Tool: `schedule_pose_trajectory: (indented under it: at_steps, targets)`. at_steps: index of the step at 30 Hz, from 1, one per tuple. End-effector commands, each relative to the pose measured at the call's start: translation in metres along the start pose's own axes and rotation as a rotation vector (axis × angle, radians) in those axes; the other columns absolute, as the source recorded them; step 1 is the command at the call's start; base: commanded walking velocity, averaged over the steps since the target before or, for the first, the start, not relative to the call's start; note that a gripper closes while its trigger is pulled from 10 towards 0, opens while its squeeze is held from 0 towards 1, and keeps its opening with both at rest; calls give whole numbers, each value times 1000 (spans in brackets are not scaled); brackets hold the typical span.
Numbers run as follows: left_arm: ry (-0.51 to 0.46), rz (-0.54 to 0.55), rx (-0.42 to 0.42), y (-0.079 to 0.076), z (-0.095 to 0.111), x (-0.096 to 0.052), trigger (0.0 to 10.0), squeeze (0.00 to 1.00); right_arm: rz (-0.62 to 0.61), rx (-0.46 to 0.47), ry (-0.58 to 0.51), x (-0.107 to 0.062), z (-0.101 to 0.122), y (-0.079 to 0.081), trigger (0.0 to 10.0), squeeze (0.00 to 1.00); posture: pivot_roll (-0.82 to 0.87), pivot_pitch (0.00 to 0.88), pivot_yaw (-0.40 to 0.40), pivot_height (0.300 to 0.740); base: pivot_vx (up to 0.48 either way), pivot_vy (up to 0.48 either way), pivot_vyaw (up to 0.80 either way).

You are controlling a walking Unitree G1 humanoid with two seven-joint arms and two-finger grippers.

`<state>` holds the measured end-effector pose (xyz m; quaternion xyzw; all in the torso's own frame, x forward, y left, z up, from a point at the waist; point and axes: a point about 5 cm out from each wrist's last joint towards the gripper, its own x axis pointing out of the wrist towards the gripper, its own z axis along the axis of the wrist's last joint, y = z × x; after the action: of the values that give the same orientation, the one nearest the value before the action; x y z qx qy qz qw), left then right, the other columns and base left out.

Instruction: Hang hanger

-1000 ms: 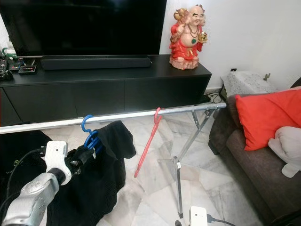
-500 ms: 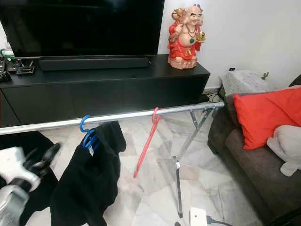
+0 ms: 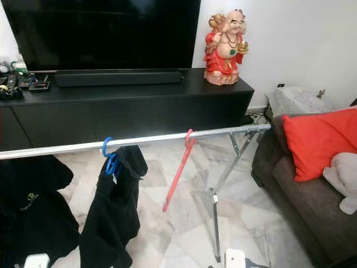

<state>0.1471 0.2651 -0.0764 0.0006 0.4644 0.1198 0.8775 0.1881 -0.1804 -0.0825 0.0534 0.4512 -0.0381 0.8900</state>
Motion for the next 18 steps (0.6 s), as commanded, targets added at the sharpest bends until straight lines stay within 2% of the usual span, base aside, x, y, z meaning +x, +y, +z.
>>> schedule_pose_trajectory:
  at_steps: [1,5,8,14,18]
  targets:
    - [30,4,32,-5,-7,1,10000,0,-11,-6,6,0,0,-2,10000,0,146,0,-79,740,0,0,0]
    - [26,30,33,-9,-5,3,10000,0,-8,-3,-16,0,4,-2,10000,0,137,0,-78,740,0,0,0]
    - [-9,38,19,-14,5,6,10000,0,-11,-13,-19,0,5,-2,10000,0,143,7,-78,740,0,0,800]
    - [-2,32,62,-14,5,6,10000,0,-2,-13,-11,1,4,1,10000,0,140,14,-65,740,0,0,800]
    - [13,40,55,-13,2,6,10000,0,2,-7,-10,1,2,5,10000,0,142,18,-49,740,0,0,800]
